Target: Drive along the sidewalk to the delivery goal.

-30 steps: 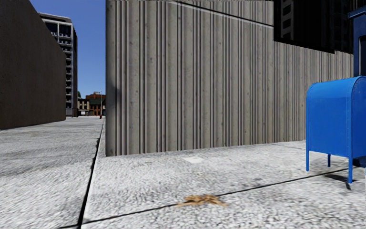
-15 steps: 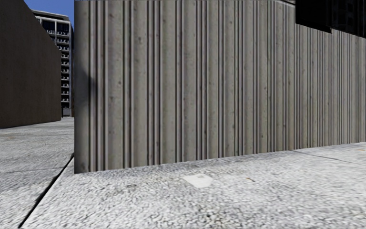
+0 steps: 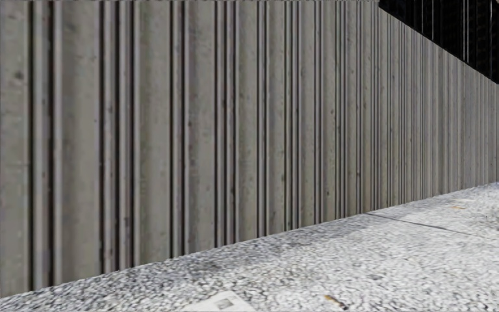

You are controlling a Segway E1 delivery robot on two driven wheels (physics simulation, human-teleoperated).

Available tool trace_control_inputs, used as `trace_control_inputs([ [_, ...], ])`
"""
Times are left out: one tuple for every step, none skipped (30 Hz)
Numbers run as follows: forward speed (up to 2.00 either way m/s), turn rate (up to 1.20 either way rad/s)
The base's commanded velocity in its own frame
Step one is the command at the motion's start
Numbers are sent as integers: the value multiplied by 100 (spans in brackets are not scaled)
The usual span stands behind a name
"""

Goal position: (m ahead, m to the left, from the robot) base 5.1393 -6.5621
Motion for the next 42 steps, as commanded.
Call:
trace_control_inputs([
  [200,-120],
  [200,-120],
  [200,-120],
  [200,-120],
  [200,-120],
  [200,-120],
  [200,-120],
  [200,-120],
  [200,-120],
  [200,-120],
  [200,-120],
  [200,-120],
  [200,-111],
  [200,-91],
  [200,-85],
  [200,-85],
  [200,-84],
  [200,-84],
  [200,-84],
  [200,-77],
  [200,-77],
  [200,0],
  [200,0],
  [200,0],
  [200,0],
  [200,0],
  [200,0],
  [200,0],
  [200,0],
  [200,0],
  [200,0],
  [200,0],
  [200,0],
  [200,0],
  [200,0],
  [200,0],
  [200,0],
  [200,0],
  [200,0],
  [200,0],
  [200,-31],
  [200,-31],
])
